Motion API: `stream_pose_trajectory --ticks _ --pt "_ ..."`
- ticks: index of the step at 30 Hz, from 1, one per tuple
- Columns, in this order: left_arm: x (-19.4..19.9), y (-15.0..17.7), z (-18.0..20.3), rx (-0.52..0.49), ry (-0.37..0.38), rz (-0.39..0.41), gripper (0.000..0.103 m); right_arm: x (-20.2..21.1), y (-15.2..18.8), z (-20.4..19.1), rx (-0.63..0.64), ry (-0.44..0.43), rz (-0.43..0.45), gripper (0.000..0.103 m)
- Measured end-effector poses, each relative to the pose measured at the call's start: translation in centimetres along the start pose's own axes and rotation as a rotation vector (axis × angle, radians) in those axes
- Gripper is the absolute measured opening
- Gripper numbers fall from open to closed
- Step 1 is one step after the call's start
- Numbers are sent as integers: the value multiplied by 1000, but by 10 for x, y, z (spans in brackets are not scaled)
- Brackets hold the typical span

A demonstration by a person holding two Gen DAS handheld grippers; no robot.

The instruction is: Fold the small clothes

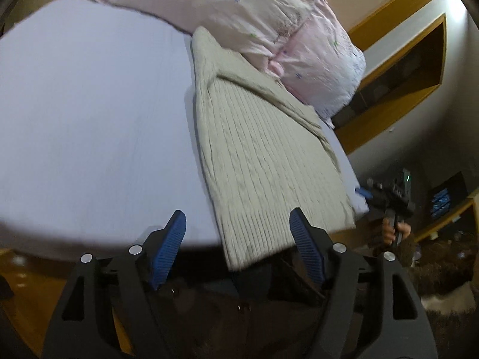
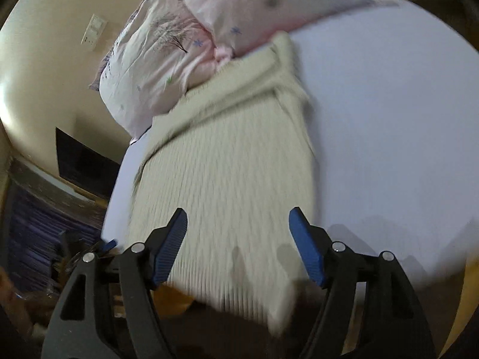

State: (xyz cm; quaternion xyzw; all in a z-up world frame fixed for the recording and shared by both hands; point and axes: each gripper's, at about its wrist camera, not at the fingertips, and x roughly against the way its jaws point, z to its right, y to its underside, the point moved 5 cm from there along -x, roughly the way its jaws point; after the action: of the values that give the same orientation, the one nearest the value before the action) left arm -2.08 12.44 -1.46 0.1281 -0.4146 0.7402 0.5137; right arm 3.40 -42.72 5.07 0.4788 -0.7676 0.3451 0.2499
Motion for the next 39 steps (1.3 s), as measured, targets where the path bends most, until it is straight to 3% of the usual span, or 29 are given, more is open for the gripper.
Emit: stream_pose_trajectory --ticks 3,8,12,14,15,16,17,18,20,23,26,28,32,35,38,39 --pt "-8 17 1 -5 -10 -73 73 22 38 25 -98 28 -13 72" --pt "-40 27 0 40 29 -154 73 -4 58 56 -245 -119 -59 71" --pt "-61 24 -1 88 52 -168 72 -38 57 52 -266 -240 -119 42" --pt "-63 22 -1 121 66 -164 71 -46 58 48 -265 -274 -134 16" --pt "-63 21 -2 146 73 -163 70 -48 60 47 -259 -289 -142 11" --pt "-61 22 -3 162 76 -160 64 -48 60 45 -253 -300 -142 9" --pt "-60 23 -4 188 76 -157 38 -45 60 40 -234 -303 -134 8" --pt "-58 24 -4 212 101 -156 26 -44 59 37 -221 -302 -124 8" --pt "-50 21 -1 259 167 -131 13 -34 52 26 -177 -310 -93 7" --pt "-42 7 10 237 161 -91 9 -23 39 11 -108 -298 -58 7" --pt "-31 -27 24 168 137 -23 8 -13 3 -19 -10 -278 11 7" --pt "-26 -57 30 131 118 34 8 -7 -39 -39 57 -263 90 7" --pt "-24 -152 24 112 38 241 4 -9 -120 -57 85 -292 228 7" --pt "-40 -222 8 123 -50 353 3 -35 -191 -59 53 -305 307 7" --pt "-74 -269 -19 151 -115 336 3 -97 -247 -44 -2 -199 295 7" --pt "-84 -274 -25 175 -91 301 3 -111 -253 -37 -32 -185 269 7"
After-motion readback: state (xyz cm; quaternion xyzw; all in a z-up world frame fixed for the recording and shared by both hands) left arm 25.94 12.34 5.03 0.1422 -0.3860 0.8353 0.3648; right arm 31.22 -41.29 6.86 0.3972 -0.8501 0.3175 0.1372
